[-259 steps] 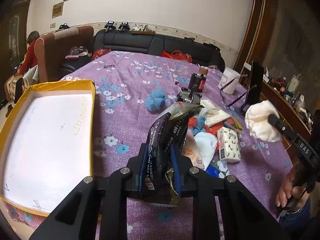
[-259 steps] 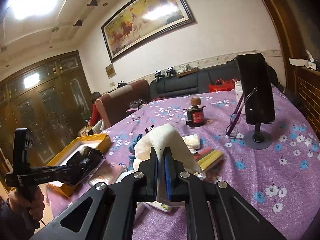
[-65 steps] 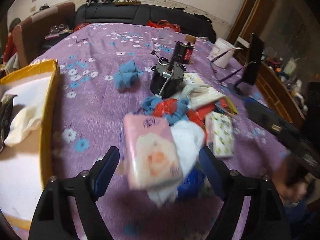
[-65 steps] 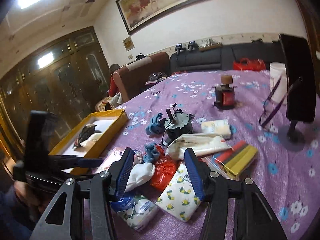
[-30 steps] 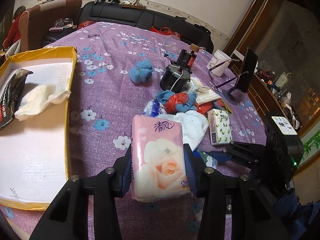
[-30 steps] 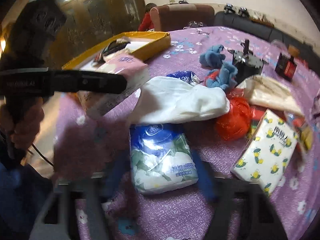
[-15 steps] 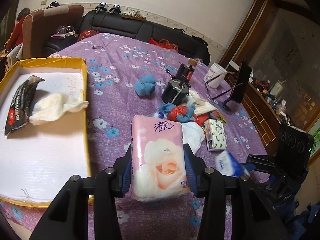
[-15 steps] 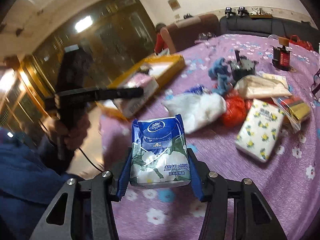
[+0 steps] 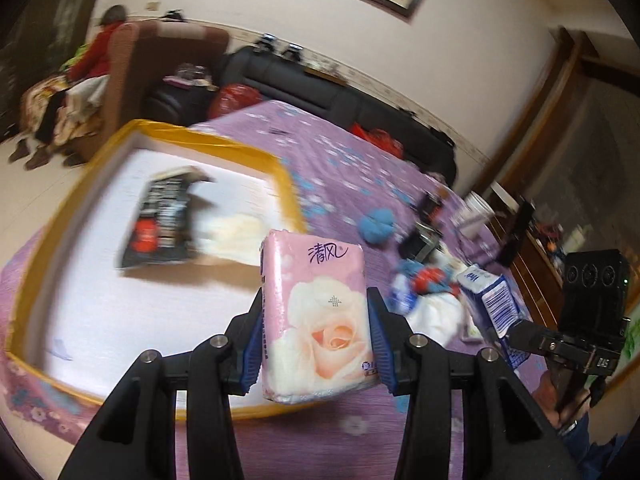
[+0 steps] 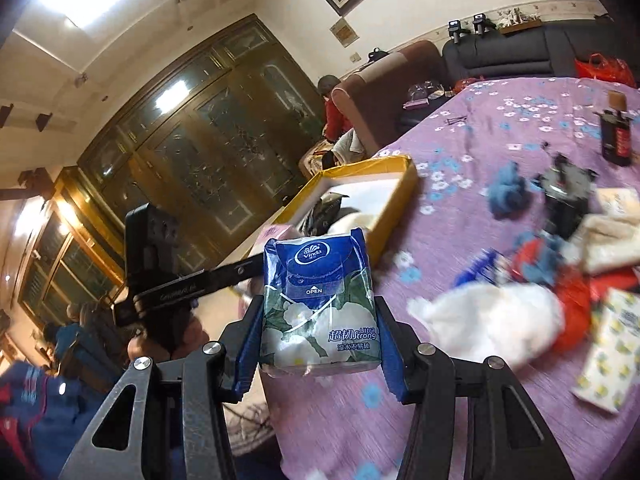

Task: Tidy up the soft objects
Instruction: 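Carry the pink pack to the box with the left gripper while the right gripper carries the blue pack, then lower both packs into the box and open both grippers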

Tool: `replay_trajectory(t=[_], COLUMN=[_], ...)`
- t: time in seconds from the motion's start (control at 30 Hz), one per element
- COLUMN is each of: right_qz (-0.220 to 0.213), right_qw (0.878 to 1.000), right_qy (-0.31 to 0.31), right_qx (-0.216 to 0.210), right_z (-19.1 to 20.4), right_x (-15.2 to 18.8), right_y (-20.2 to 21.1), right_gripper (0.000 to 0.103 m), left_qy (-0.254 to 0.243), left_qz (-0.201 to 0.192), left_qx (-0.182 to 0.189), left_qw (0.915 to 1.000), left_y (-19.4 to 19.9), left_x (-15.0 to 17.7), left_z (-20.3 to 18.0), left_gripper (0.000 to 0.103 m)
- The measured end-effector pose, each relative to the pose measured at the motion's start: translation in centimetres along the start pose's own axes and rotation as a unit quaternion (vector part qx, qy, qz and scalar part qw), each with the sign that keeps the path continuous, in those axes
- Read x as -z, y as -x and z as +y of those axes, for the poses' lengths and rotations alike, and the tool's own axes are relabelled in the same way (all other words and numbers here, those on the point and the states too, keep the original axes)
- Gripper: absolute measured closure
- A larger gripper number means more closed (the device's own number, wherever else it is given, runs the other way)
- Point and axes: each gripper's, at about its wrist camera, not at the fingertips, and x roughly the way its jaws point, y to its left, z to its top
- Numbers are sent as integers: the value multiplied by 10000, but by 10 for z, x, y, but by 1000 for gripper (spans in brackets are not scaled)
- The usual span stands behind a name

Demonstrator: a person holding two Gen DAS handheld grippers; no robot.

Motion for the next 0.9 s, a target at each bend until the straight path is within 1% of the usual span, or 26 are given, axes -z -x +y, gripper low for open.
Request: replay_trajectory(t=[0.07,0.17,0.23,0.3,0.33,0.4,0.47,0.57,0.6,0.7,0.83,0.9], right_qz=[2,64,111,146,170,209,294,376,406,495,568,512], right_qw=[9999,9997,9993,9979,9962,9933,9913,9882,9870,9840,9837,9835], right_qy=[-8,1,136,300,438,592,691,843,917,1062,1039,1075], right_qx=[162,222,323,556,738,975,1080,1224,1255,1340,1355,1364], right_z=[7,17,26,39,47,52,55,55,55,51,44,43], right_x=[-10,-19,-23,-24,-24,-22,-17,-7,-4,4,8,9], right_y=[-21,-50,-70,-90,-102,-119,-135,-152,-157,-165,-171,-169], right_gripper=[46,46,47,46,46,47,46,46,46,46,46,45], left_qy=[138,361,449,519,528,514,465,295,248,222,121,108], left_qz=[-55,-108,-165,-205,-213,-224,-219,-257,-255,-217,-266,-294], left_qx=[-207,-410,-587,-767,-846,-991,-1116,-1409,-1455,-1442,-1521,-1523], left_qw=[9997,9984,9971,9955,9948,9935,9924,9893,9887,9891,9879,9878], left_y=[3,7,8,8,8,6,3,-1,-2,-5,-5,-5], left_x=[-2,-3,-3,-5,-4,-4,-3,1,3,6,8,8], left_z=[17,38,50,59,63,67,67,66,65,67,65,63], left_gripper=[58,58,58,58,58,58,58,58,58,58,58,57])
